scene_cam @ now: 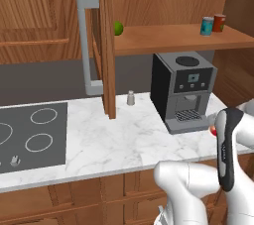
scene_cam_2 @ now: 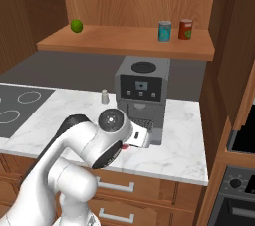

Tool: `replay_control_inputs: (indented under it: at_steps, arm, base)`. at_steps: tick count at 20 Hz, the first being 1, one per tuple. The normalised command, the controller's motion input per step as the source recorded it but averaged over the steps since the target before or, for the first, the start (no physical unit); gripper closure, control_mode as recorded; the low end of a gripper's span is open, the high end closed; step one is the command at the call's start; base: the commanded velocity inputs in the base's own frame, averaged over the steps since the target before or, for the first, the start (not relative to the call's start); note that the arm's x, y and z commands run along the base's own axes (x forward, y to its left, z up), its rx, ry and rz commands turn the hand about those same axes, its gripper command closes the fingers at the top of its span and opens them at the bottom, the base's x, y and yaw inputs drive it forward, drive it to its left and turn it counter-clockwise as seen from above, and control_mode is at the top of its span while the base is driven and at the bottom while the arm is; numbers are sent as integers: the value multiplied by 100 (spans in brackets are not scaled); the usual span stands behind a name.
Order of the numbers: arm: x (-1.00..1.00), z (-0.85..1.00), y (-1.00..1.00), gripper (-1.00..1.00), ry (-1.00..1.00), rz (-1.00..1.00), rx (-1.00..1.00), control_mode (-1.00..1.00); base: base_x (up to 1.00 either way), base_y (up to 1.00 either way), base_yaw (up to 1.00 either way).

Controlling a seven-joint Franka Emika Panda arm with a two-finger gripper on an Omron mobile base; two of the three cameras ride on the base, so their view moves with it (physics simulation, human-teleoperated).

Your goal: Pick the cans from the counter and place them in their designated side in the cabinet.

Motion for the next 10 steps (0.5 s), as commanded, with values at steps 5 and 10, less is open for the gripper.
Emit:
replay_control_inputs:
  at_steps: [5,10]
  arm:
    - [-29,31,13,100,-6,-1,0,-100]
    - [-32,35,16,100,-5,-2,0,-100]
  base:
    - [0,0,0]
    - [0,0,0]
